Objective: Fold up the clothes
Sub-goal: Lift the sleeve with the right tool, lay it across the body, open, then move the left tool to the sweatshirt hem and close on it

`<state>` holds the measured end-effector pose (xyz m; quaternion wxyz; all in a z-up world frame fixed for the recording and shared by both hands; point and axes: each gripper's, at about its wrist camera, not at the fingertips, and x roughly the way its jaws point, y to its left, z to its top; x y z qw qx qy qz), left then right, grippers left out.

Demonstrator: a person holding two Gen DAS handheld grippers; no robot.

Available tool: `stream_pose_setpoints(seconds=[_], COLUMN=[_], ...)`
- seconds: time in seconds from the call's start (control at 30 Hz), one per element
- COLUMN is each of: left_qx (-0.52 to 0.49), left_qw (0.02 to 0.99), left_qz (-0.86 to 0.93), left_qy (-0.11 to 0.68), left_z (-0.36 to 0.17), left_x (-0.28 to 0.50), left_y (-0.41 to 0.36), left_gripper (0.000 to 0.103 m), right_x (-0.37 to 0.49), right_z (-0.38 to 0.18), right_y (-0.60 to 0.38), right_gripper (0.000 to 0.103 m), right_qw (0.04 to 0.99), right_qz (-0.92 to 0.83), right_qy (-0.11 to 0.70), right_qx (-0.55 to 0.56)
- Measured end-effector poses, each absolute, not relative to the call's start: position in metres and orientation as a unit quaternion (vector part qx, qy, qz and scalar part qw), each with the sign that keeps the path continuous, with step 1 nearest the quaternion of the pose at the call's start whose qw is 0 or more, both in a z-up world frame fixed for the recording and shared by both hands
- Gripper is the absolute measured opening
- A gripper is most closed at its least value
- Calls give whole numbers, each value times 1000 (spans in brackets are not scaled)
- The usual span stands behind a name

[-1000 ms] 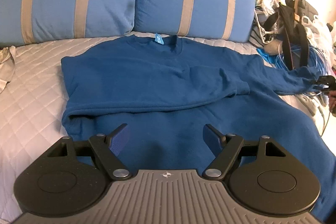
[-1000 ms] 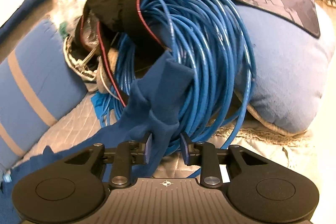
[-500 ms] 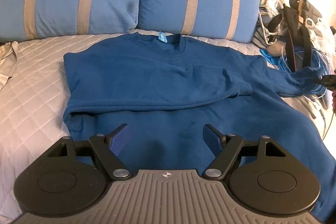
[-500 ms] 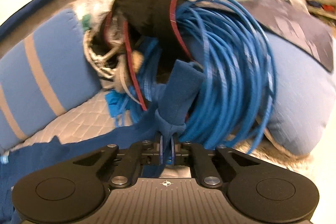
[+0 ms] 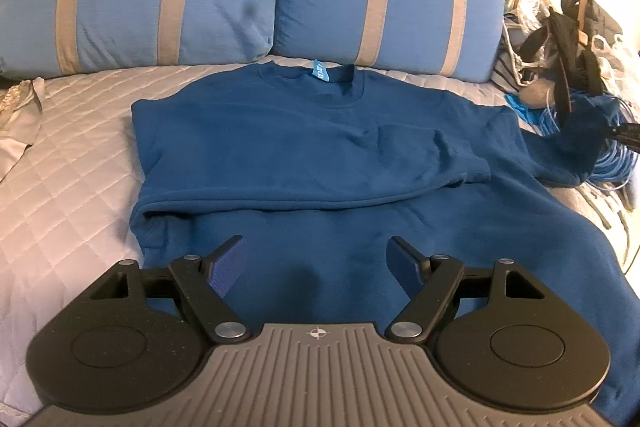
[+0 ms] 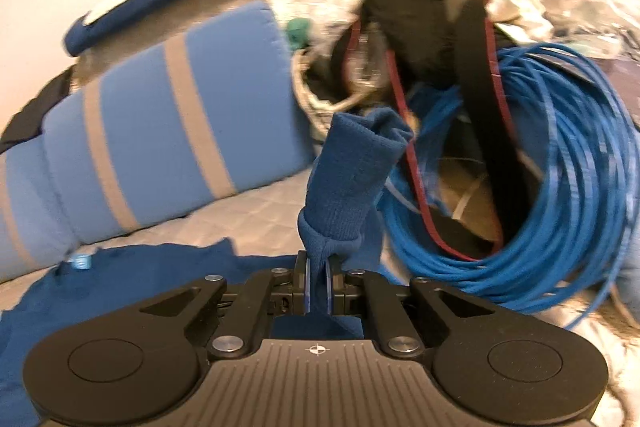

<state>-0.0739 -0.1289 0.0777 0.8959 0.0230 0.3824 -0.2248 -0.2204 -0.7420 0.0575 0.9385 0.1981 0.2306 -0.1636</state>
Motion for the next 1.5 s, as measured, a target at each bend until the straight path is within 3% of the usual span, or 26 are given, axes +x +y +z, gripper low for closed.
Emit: stream_pose_setpoints(seconds=[0.87,0.93,1.0,1.07,1.3,1.5], left_qx=[13,12,12,12,23,-44], left_qw=[893,893,893,893,878,856], left_qz=[-219,-217,-216,-216,-208,-261], left_qy=[394,394,393,394,430,444], left_z=[79,79,79,79,82,117], left_x=[-70,-71,-72,-72,-60,-38], left_y=[-124,-124,-124,-124,-132,-161], left_gripper=[76,76,76,76,76,76], right_x=[-149,-142,-139,-142,-162,-178], right_z=[76,73,64,57,44,42], right_y=[-579,-554,-530,-508,-490,-509], right_gripper=[10,18,48,60,81,89], right_qw=[953,951,948,948,945,947], right_qz=[62,92,120,143,152,124], right_qy=[226,238,257,265,286,294], right_qx=[191,176,143,106,38,44])
